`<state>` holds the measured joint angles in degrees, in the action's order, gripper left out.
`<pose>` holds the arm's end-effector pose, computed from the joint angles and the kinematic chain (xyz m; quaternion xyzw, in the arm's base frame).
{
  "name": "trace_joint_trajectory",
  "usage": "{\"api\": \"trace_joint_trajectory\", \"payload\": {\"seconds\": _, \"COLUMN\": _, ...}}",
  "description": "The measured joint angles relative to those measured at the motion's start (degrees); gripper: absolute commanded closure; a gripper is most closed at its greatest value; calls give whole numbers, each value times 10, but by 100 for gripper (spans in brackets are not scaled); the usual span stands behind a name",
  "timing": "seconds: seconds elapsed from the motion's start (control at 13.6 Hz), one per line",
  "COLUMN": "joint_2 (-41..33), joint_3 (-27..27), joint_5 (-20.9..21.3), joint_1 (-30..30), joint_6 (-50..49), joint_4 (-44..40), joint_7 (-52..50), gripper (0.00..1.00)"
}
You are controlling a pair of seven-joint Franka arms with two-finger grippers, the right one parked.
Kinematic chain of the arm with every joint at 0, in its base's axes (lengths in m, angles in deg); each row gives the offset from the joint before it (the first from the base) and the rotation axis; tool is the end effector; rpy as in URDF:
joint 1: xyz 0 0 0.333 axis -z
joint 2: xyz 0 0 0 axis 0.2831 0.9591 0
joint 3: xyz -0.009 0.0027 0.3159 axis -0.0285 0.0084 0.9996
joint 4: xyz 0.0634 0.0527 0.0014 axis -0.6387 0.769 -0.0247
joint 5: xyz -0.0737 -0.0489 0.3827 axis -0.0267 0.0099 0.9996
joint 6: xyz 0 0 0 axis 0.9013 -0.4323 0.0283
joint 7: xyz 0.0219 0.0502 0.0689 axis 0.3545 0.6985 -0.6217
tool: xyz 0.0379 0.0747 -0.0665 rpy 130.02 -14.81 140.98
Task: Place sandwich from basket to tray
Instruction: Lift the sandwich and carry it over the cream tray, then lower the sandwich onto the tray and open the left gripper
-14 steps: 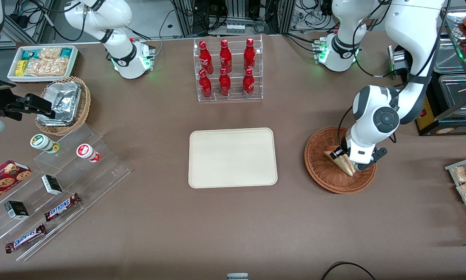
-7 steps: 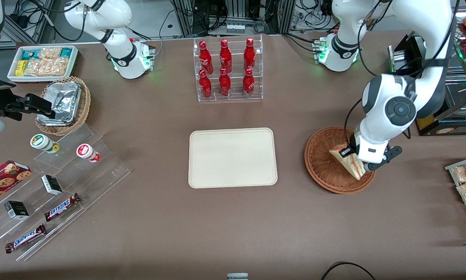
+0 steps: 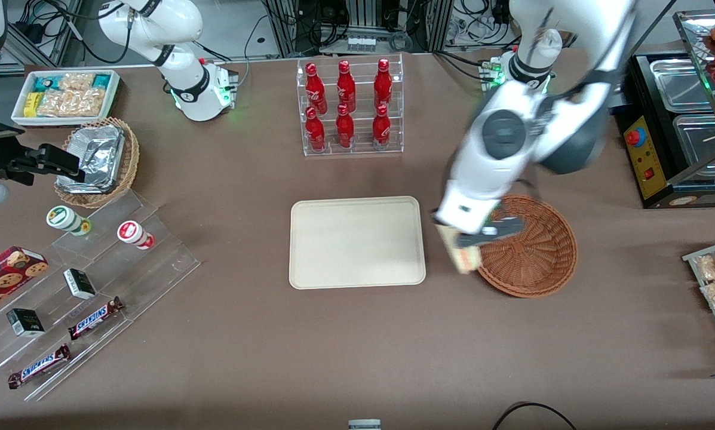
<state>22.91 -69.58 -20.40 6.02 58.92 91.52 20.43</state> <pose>0.5475 -0.3680 0.4194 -0.9945 -0.1030 0.0176 0.0058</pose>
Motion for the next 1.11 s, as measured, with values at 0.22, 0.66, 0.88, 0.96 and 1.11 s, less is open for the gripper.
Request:
{"api": "trace_joint_trajectory", "payload": {"seconds": 0.22, "joint_2": 105, "joint_3": 1, "joint_5": 0, "joint_1": 81, "joint_6": 5, "joint_4": -92, "joint_7": -19, "gripper": 100}}
{"api": "trace_joint_trajectory", "payload": {"seconds": 0.66, "joint_2": 208, "joint_3": 2, "joint_5": 15, "joint_1": 142, "joint_6": 55, "joint_4": -158, "joint_7": -21, "gripper": 100}}
{"api": "trace_joint_trajectory", "payload": {"seconds": 0.88, "joint_2": 238, "joint_3": 2, "joint_5": 35, "joint_1": 157, "joint_6": 68, "joint_4": -159, "joint_7": -21, "gripper": 100}}
{"api": "trace_joint_trajectory", "payload": {"seconds": 0.96, "joint_2": 246, "joint_3": 3, "joint_5": 36, "joint_1": 160, "joint_6": 77, "joint_4": -159, "joint_7": -21, "gripper": 100}}
{"api": "trace_joint_trajectory", "payload": {"seconds": 1.11, "joint_2": 259, "joint_3": 3, "joint_5": 38, "joint_1": 168, "joint_6": 91, "joint_4": -159, "joint_7": -21, "gripper": 93}}
